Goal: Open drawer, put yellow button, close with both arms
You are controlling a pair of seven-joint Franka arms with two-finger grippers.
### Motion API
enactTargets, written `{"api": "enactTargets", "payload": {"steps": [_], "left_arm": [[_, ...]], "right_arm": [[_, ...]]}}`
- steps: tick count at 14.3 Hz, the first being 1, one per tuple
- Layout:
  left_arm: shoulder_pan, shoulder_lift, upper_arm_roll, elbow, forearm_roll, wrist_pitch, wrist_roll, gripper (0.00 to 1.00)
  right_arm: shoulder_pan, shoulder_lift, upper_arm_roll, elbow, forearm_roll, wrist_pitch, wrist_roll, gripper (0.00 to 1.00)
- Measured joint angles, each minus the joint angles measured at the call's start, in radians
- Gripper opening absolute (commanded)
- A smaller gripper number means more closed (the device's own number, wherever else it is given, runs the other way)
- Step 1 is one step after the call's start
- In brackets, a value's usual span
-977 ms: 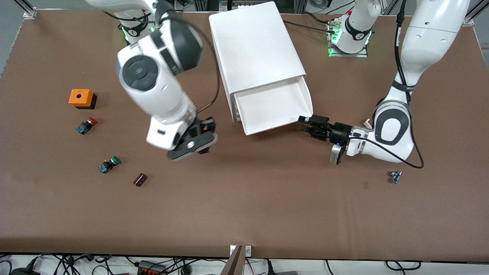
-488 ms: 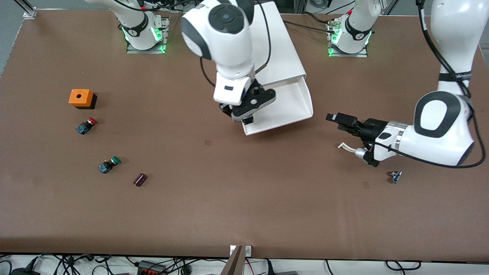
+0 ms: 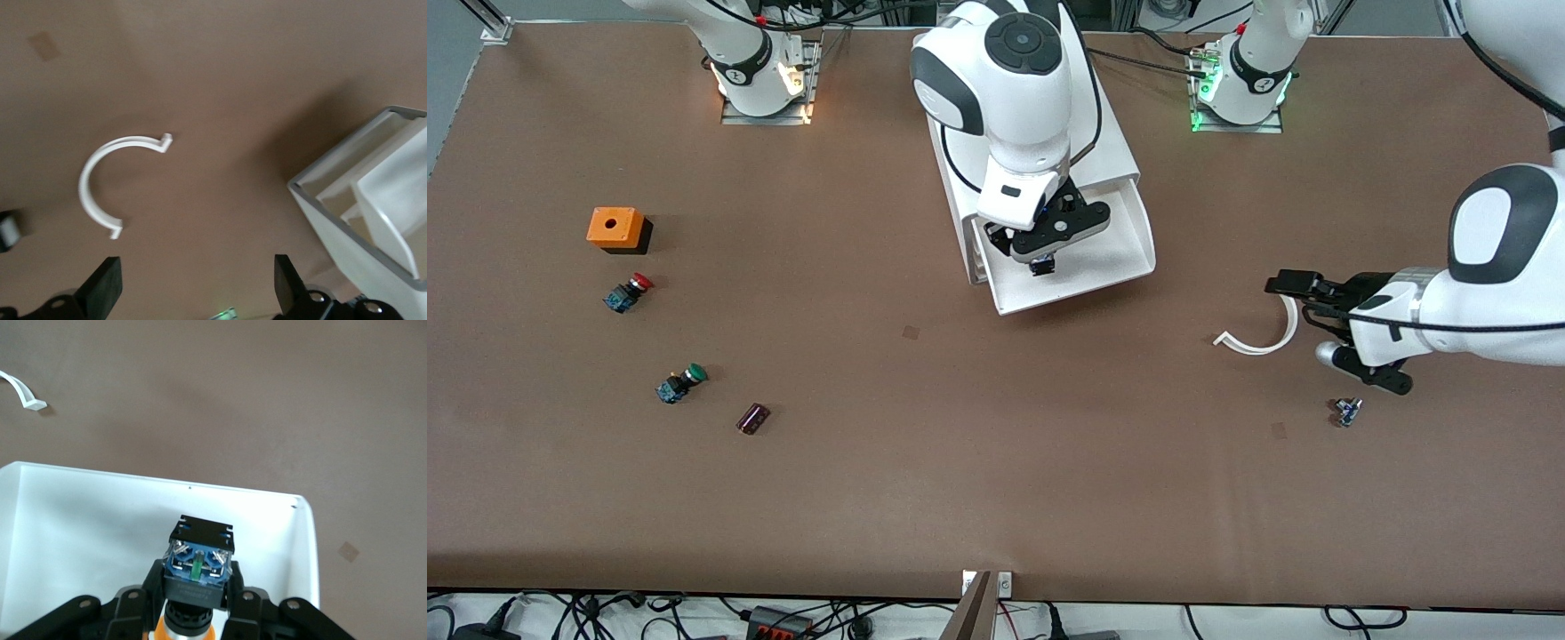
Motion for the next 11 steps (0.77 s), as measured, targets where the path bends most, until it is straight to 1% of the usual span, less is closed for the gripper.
{"api": "enactTargets", "payload": {"steps": [2,3,7,11], "left_arm": [[-0.010,-0.014,-0.010,0.047,0.119,-0.007,0.000,1.00],[-0.020,-0.018,-0.013,0.071,0.153,-0.009,0.000,1.00],[-0.040,-0.020,-0.014,0.167,0.186,-0.012,-0.024,1.00],[-0.038,-0.019,-0.014,0.177,0.187,-0.018,-0.174,1.00]], "right_arm": [[0.006,0.019,0.000,0.003,0.013,0.003,0.007,0.00],[0.007,0.026,0.000,0.004,0.023,0.005,0.013,0.00],[0.010,0.035,0.012,0.008,0.033,0.007,0.037,0.00],[0.018,0.040,0.024,0.009,0.034,0.007,0.042,0.00]]}}
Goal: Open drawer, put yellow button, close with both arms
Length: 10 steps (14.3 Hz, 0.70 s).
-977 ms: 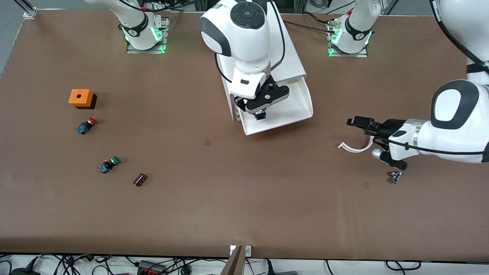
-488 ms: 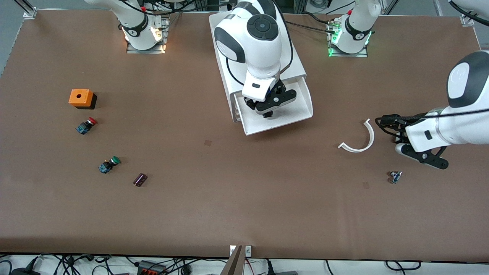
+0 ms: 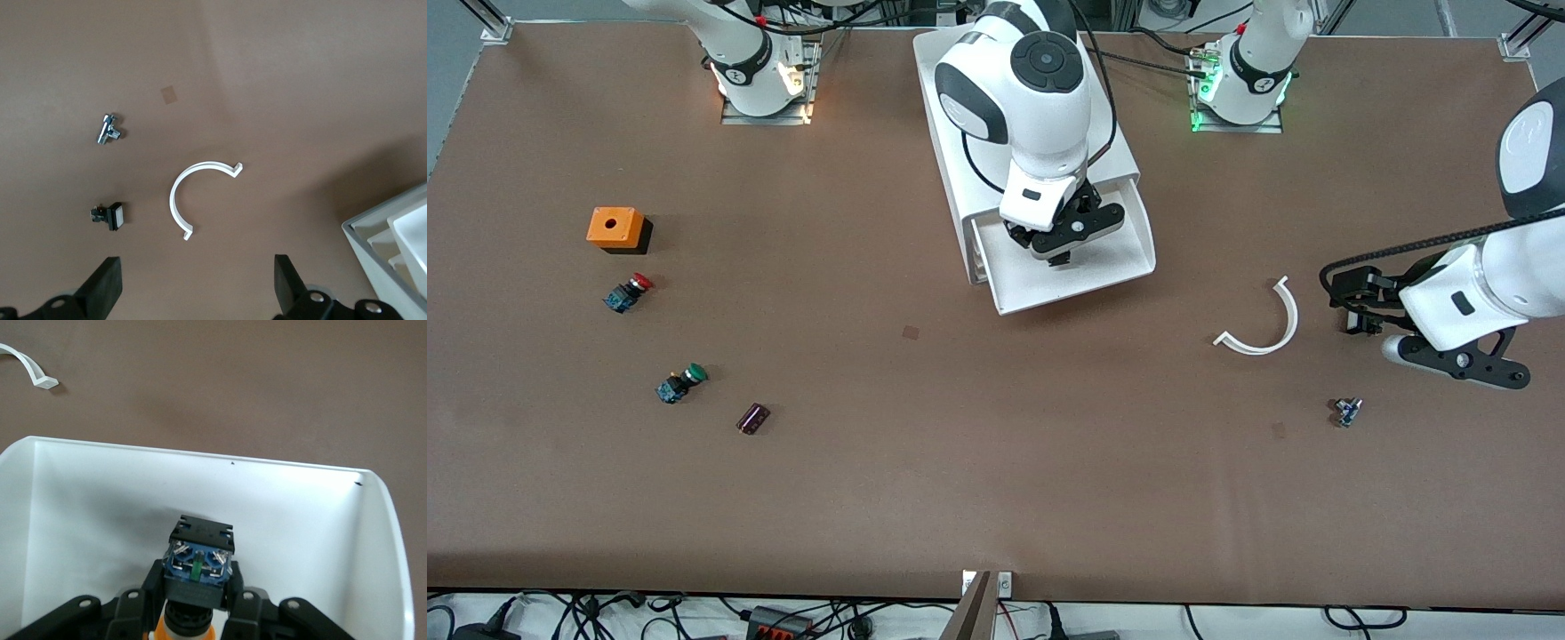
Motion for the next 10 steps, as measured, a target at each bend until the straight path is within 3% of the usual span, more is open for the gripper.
{"api": "enactTargets", "payload": {"steps": [3,4,5,6,10], "left_arm": [[0.000,0.000,0.000,0.000,0.000,-0.005,-0.026,1.00],[0.000,0.000,0.000,0.000,0.000,-0.006,-0.030,1.00],[0.000,0.000,0.000,0.000,0.000,-0.008,-0.038,1.00],[0.000,0.000,0.000,0.000,0.000,-0.011,-0.044,1.00],[0.000,0.000,0.000,0.000,0.000,-0.017,-0.061,1.00]], "right_arm": [[0.012,0.011,0.002,0.000,0.000,0.000,0.018,0.02],[0.013,0.015,0.002,0.000,0.000,0.000,0.027,0.25],[0.012,0.017,0.002,0.000,0.000,0.000,0.031,0.92],[0.012,0.018,0.002,0.001,0.000,0.001,0.033,1.00],[0.010,0.019,0.001,0.006,0.000,0.001,0.036,1.00]]}}
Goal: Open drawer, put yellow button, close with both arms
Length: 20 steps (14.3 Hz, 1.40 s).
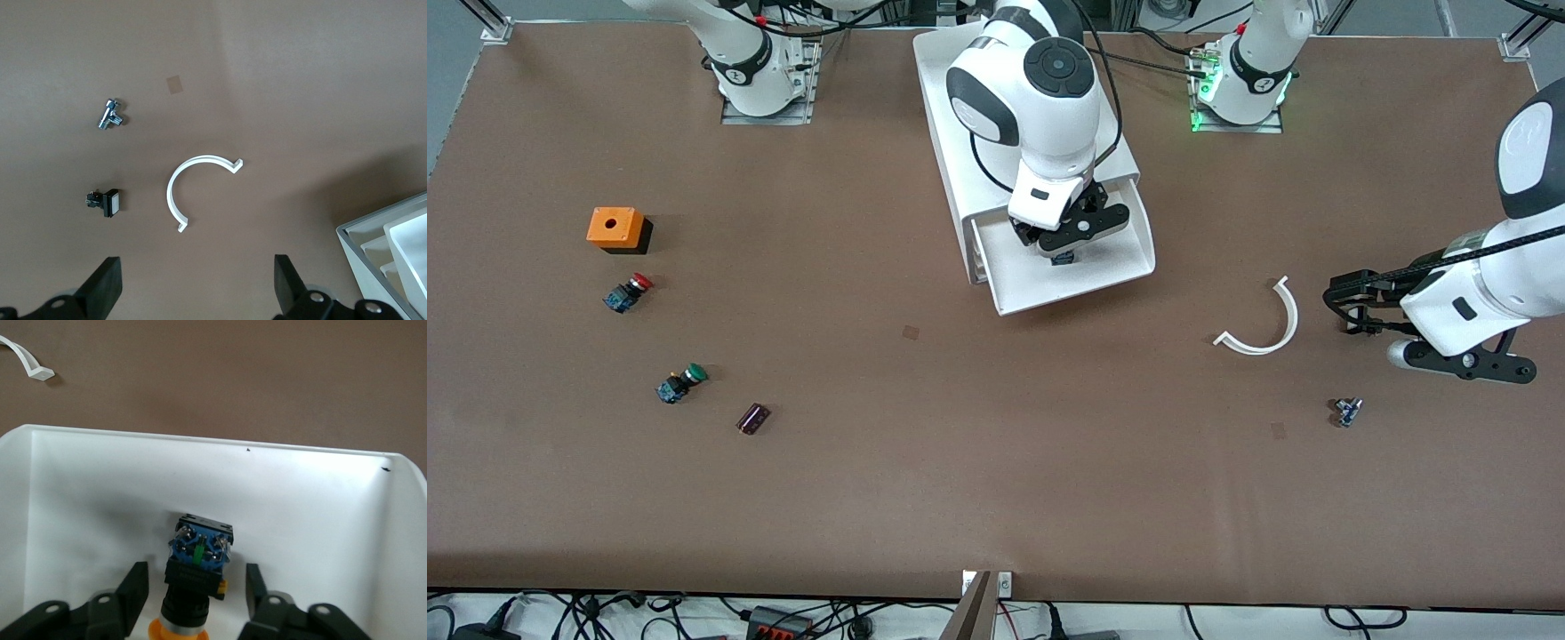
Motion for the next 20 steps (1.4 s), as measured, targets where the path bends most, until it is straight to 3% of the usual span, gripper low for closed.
{"api": "enactTargets", "payload": {"steps": [5,10,15,20], "left_arm": [[0.000,0.000,-0.017,0.000,0.000,0.000,-0.060,1.00],[-0.001,-0.008,-0.093,-0.025,0.000,0.026,-0.220,1.00],[-0.007,-0.092,-0.169,-0.249,0.000,0.217,-0.339,1.00],[-0.019,-0.091,-0.258,-0.422,0.000,0.481,-0.559,1.00]], "right_arm": [[-0.024,-0.002,-0.005,0.050,0.000,-0.012,0.028,1.00],[-0.145,-0.050,-0.014,0.082,-0.001,-0.056,0.028,1.00],[-0.265,-0.076,-0.036,0.079,-0.003,-0.113,0.026,1.00],[-0.422,-0.078,-0.044,0.059,-0.034,-0.232,-0.108,1.00]]}}
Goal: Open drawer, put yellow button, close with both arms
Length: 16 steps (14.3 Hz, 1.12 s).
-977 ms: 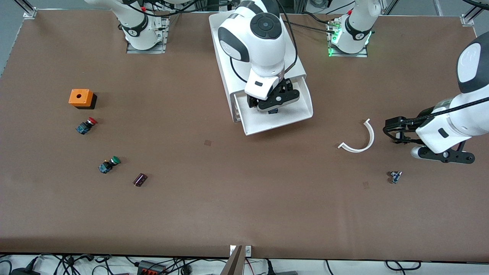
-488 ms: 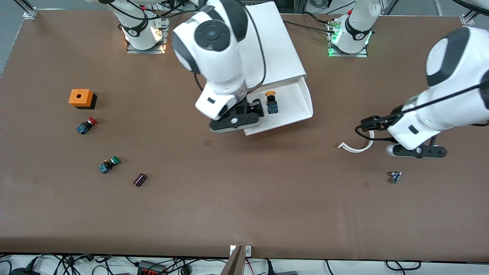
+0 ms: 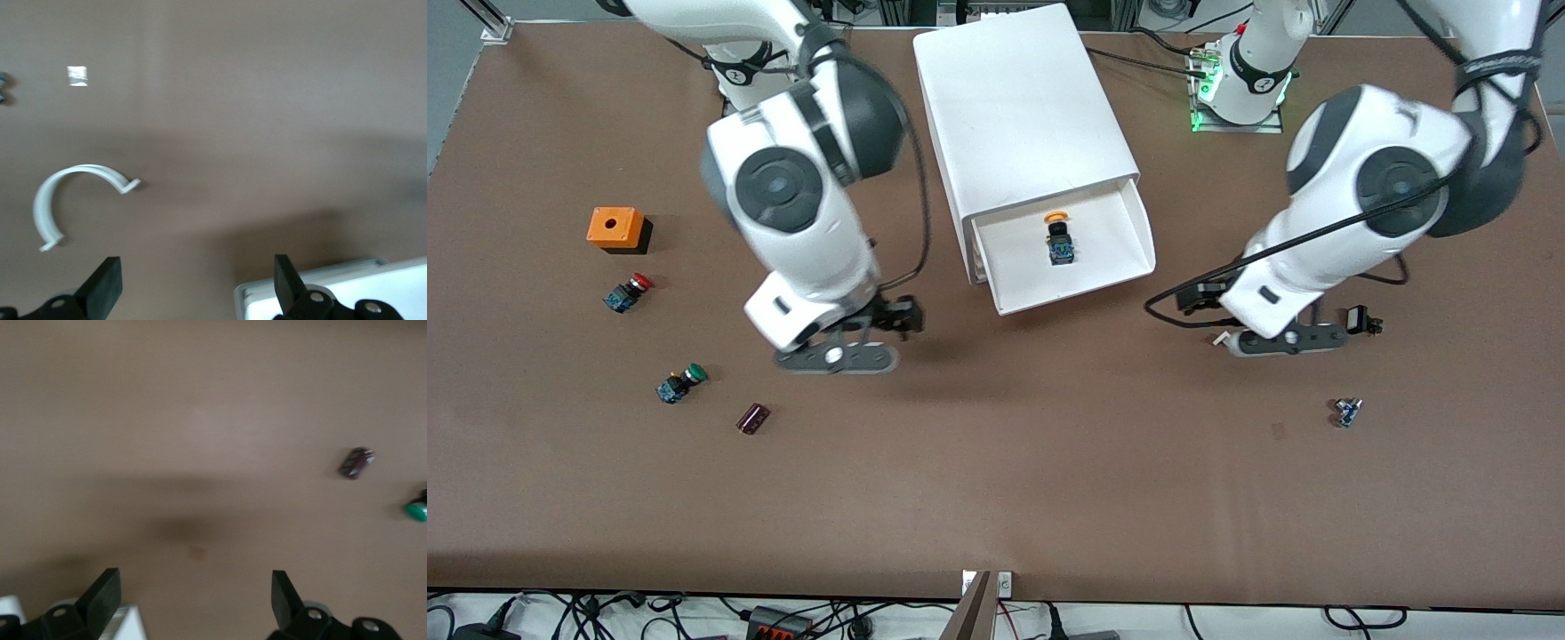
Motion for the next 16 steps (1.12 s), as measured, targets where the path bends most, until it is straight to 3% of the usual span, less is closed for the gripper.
{"api": "enactTargets", "payload": {"steps": [7,13,16], "left_arm": [[-0.115,0.101,-0.008,-0.058,0.000,0.233,-0.160,1.00],[-0.162,0.123,-0.017,-0.092,0.000,0.240,-0.199,1.00],[-0.171,0.118,-0.059,-0.130,0.000,0.240,-0.280,1.00]], "right_arm": [[-0.254,-0.061,-0.001,-0.006,0.001,-0.095,-0.197,1.00],[-0.348,-0.130,-0.001,-0.048,0.004,-0.122,-0.287,1.00],[-0.450,-0.187,-0.003,-0.099,0.073,-0.124,-0.367,1.00]]}}
